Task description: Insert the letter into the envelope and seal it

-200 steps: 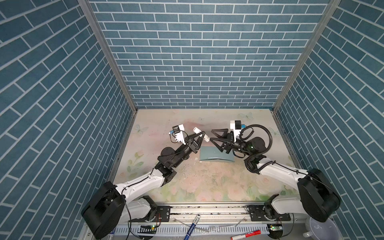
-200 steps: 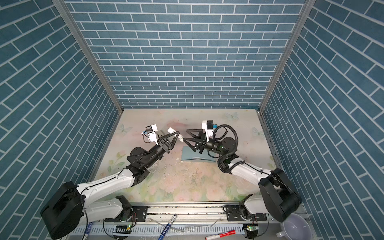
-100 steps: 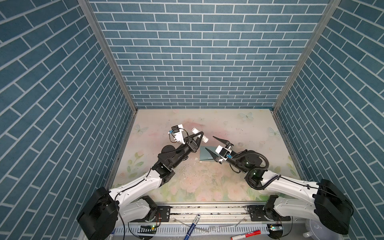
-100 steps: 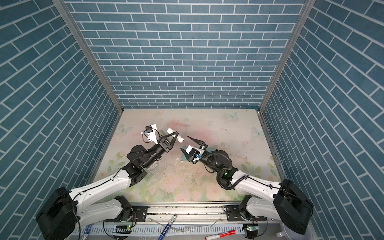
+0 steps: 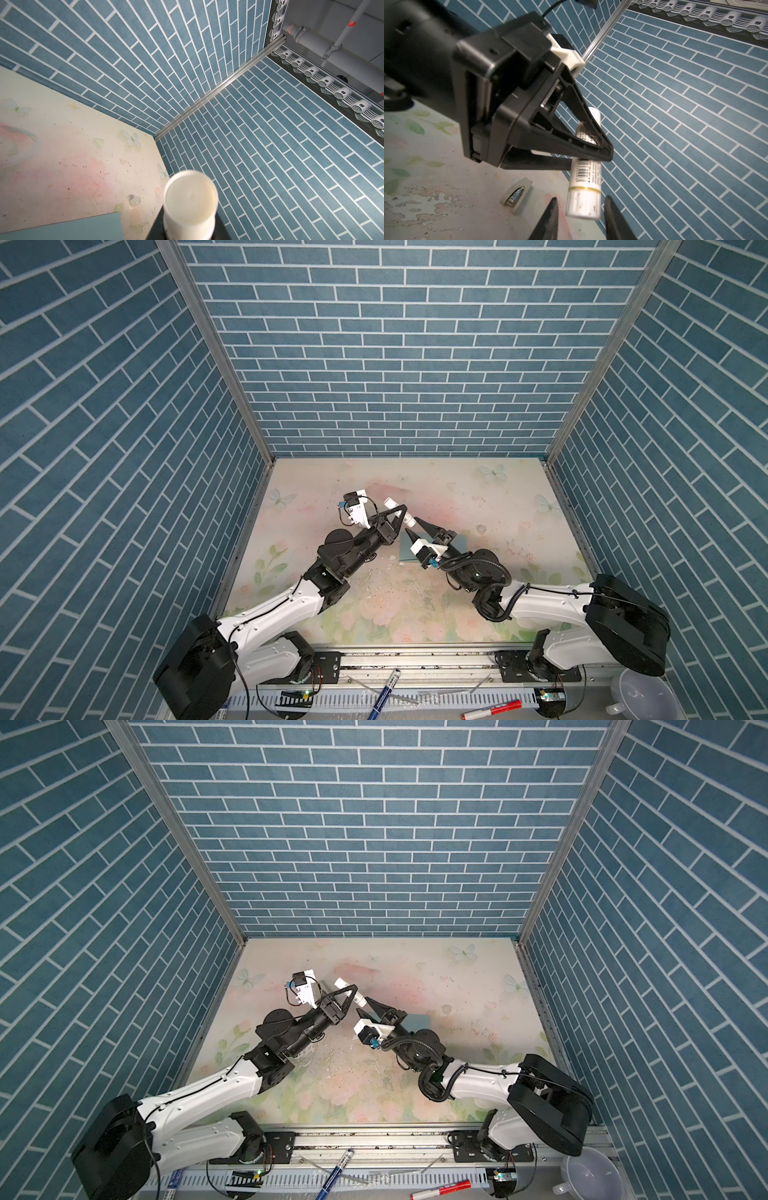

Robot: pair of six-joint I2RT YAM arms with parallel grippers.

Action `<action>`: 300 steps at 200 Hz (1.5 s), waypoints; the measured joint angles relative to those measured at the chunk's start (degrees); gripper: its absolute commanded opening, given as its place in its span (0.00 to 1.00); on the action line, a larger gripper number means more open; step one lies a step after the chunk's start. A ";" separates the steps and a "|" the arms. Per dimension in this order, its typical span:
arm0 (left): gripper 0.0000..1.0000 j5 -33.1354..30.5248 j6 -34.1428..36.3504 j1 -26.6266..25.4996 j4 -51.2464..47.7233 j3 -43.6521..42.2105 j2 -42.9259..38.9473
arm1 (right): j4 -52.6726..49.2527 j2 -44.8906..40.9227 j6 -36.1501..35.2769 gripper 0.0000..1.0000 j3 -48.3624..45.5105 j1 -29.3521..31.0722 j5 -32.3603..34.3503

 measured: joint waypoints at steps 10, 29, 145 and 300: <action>0.00 0.04 -0.13 0.00 -0.13 0.15 0.02 | 0.90 0.35 0.00 0.33 0.00 0.02 0.33; 0.00 0.31 -0.46 0.00 -0.37 0.57 0.09 | 1.62 0.72 -0.44 0.31 0.02 0.04 0.96; 0.00 0.17 -2.54 0.11 0.92 0.76 1.64 | 1.57 1.57 -0.24 0.00 0.81 0.13 2.60; 0.00 4.76 1.66 0.02 14.16 0.13 5.35 | 0.83 -0.52 77.92 0.00 7.32 -20.72 -34.69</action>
